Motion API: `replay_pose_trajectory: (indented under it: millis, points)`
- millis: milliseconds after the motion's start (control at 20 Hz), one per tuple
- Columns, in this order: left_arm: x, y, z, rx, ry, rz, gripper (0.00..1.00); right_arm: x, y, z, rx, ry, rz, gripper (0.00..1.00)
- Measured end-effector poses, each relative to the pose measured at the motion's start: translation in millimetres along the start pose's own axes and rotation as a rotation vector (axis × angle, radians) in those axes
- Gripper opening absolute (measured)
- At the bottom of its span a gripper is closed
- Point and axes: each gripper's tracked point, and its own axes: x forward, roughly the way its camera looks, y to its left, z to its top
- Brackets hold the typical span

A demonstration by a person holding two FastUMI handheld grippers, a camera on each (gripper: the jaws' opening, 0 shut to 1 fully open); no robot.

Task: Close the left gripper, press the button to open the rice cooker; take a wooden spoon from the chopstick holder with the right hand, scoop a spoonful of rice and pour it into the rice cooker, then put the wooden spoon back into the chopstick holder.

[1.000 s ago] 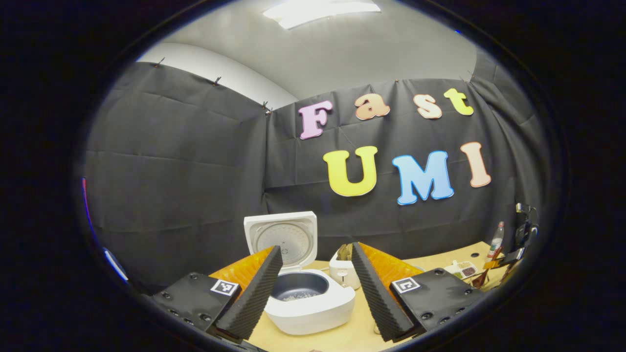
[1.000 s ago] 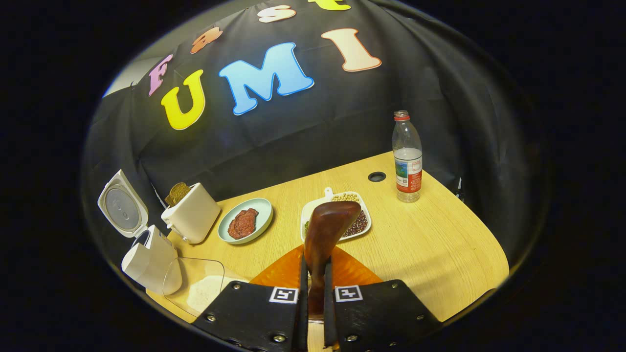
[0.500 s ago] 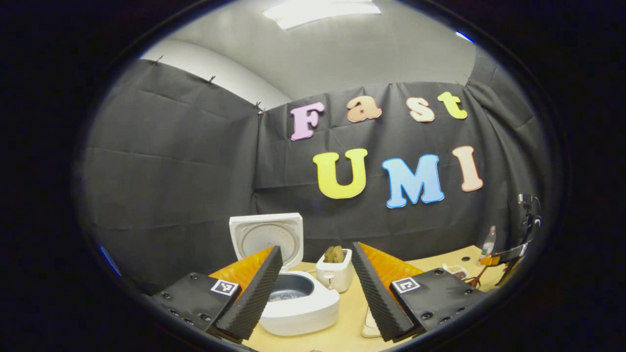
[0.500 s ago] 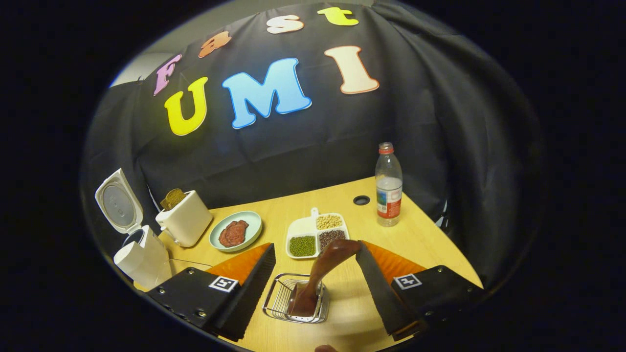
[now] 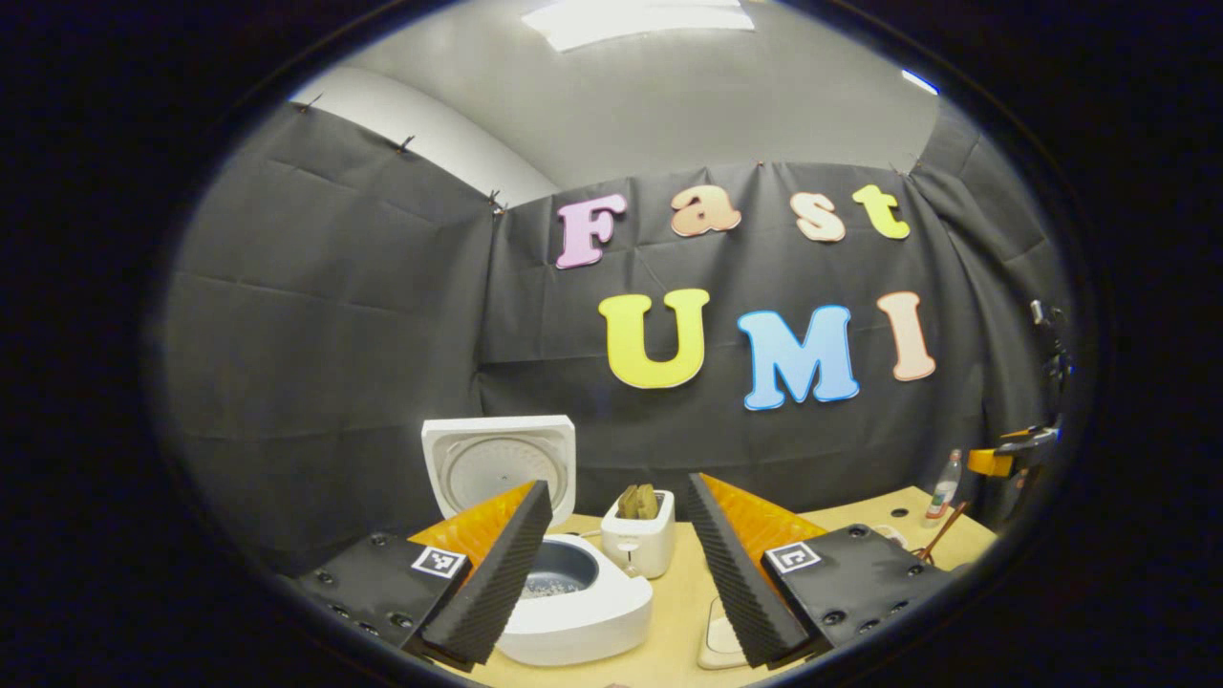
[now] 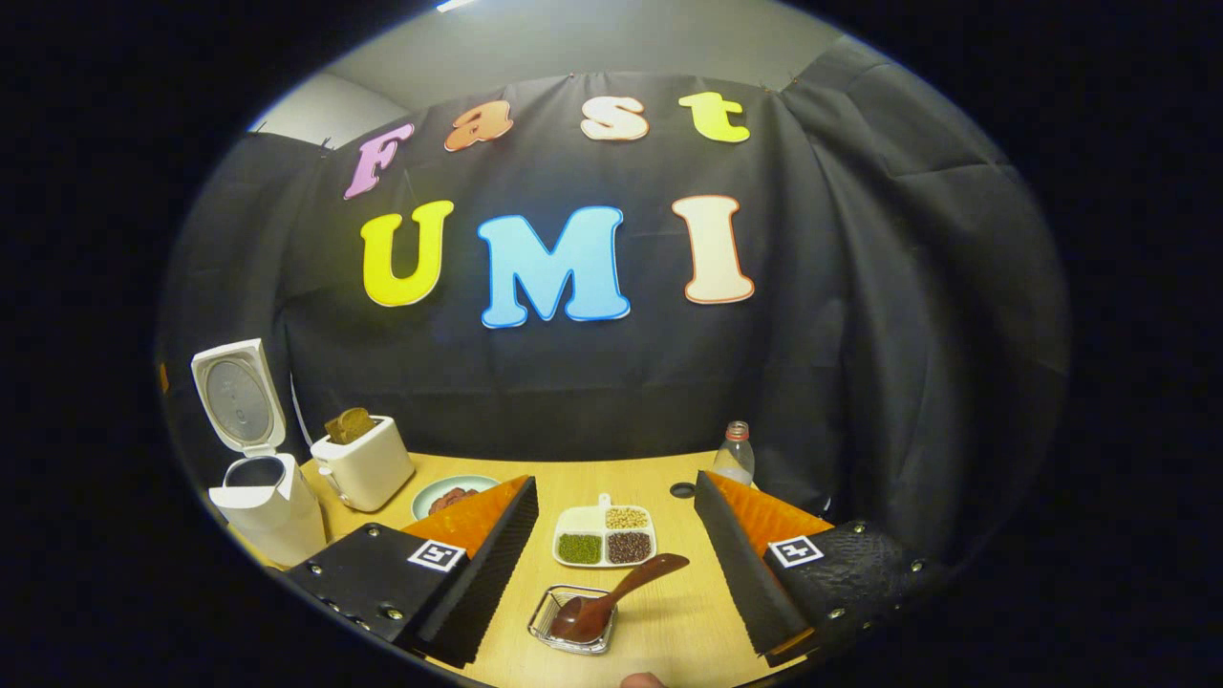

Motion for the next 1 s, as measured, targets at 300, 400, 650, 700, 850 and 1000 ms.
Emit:
replay_pose_trajectory:
  millis: [300, 400, 650, 700, 850, 1000]
  points:
    - [43.3, 47.7, 3.0, 0.024, 0.025, 0.052, 0.98, -24.5, 32.7, 19.9, -0.009, -0.036, 0.005, 1.00]
    - [63.6, 67.3, 7.2, 0.034, 0.033, 0.076, 1.00, -29.7, 41.2, 17.8, -0.017, -0.036, 0.002, 0.99]
    - [113.5, 110.6, 26.2, 0.061, 0.023, 0.115, 1.00, -39.9, 52.8, 3.5, -0.012, -0.011, -0.028, 1.00]
    - [124.1, 119.2, 30.5, 0.068, 0.017, 0.123, 1.00, -42.6, 54.3, 0.9, -0.011, -0.005, -0.038, 1.00]
    - [156.7, 138.0, 45.5, 0.073, -0.005, 0.129, 1.00, -49.7, 56.7, -5.2, -0.010, 0.004, -0.068, 1.00]
    - [190.2, 153.5, 52.7, 0.072, -0.012, 0.128, 0.98, -59.1, 55.7, -11.2, -0.014, 0.012, -0.107, 1.00]
